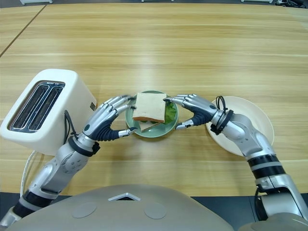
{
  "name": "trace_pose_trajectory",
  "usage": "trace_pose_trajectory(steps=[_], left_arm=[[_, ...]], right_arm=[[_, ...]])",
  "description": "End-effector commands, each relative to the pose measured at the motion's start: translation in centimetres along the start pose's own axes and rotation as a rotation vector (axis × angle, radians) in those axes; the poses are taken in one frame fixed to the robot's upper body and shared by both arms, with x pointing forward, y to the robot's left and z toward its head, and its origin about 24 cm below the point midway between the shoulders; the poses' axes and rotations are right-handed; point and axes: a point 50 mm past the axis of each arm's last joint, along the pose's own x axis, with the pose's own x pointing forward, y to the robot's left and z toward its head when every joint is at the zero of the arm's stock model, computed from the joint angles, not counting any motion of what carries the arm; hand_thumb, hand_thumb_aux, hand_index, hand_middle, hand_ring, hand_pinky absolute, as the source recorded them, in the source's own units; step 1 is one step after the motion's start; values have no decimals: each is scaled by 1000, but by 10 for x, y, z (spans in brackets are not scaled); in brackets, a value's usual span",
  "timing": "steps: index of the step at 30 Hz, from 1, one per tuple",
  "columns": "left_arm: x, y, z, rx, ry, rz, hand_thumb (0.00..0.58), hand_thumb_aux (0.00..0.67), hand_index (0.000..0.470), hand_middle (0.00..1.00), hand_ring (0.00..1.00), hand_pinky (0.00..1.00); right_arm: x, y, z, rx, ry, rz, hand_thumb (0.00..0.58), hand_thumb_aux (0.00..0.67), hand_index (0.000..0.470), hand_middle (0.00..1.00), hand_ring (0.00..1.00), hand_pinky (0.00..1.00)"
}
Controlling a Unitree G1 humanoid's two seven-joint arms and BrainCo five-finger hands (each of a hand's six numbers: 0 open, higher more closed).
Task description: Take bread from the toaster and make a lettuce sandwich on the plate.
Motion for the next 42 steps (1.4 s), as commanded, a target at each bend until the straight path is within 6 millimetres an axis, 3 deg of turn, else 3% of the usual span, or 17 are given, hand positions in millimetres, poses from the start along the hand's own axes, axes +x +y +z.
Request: trace_pose_trajectory(steps=[1, 4, 7, 12, 16, 25, 28, 31, 32, 33, 34, 35, 36, 37, 39, 42], left_arm=[[-26, -23, -12, -155, 55, -312, 580, 670, 470, 1000, 1000, 1000], [-34, -40, -13, -218, 83, -501, 580, 670, 470, 1000, 1000, 1000], [-27, -55, -15, -211, 101, -574, 580, 670, 470, 1000, 1000, 1000], [1, -73, -33, -100, 175, -534, 580, 670, 470, 1000, 1000, 1000], [27, -72, -59, 18, 235, -439, 580, 670, 470, 1000, 1000, 1000], [81, -53, -85, 176, 212, -239, 580, 670, 470, 1000, 1000, 1000], [88, -48, -82, 181, 173, -181, 580, 670, 470, 1000, 1000, 1000], [87, -39, -73, 144, 113, -81, 580, 670, 470, 1000, 1000, 1000], [82, -33, -66, 116, 88, -21, 580, 670, 470, 1000, 1000, 1000], [77, -27, -60, 89, 67, 28, 577, 625, 439, 1000, 1000, 1000], [69, -22, -52, 55, 47, 73, 556, 533, 374, 1000, 1000, 1000], [58, -17, -43, 2, 27, 125, 468, 376, 264, 1000, 1000, 1000], [47, -14, -34, -78, 13, 168, 0, 0, 0, 0, 0, 0], [35, -11, -26, -175, 2, 208, 0, 0, 0, 0, 0, 0], [16, -7, -18, -349, -13, 251, 0, 0, 0, 0, 0, 0], [7, -2, -24, -518, -34, 280, 0, 0, 0, 0, 0, 0]], right_arm=[[-9, 23, 18, 99, -44, 225, 580, 670, 470, 1000, 1000, 1000], [-8, 47, 27, 180, -63, 376, 580, 670, 470, 1000, 1000, 1000], [1, 68, 27, 204, -48, 454, 580, 670, 470, 1000, 1000, 1000], [22, 97, 11, 172, 56, 501, 580, 670, 470, 1000, 1000, 1000], [42, 110, -7, 130, 126, 470, 580, 670, 470, 1000, 1000, 1000], [102, 79, -48, -1, 232, 232, 580, 670, 470, 1000, 1000, 1000], [107, 71, -50, -21, 213, 153, 580, 670, 470, 1000, 1000, 1000], [96, 59, -41, -20, 122, 59, 578, 636, 446, 988, 988, 988], [88, 51, -35, -15, 80, 10, 577, 620, 435, 855, 855, 855], [80, 45, -28, -4, 38, -30, 556, 533, 374, 651, 651, 651], [71, 39, -19, 20, -7, -73, 498, 418, 293, 431, 431, 431], [61, 31, -10, 78, -54, -132, 443, 344, 241, 322, 322, 322], [51, 23, -2, 137, -98, -186, 144, 89, 63, 196, 196, 196], [41, 15, 2, 211, -128, -248, 0, 0, 0, 8, 8, 8], [29, 6, -2, 346, -124, -340, 0, 0, 0, 0, 0, 0], [29, 6, -12, 523, -109, -436, 0, 0, 0, 0, 0, 0]])
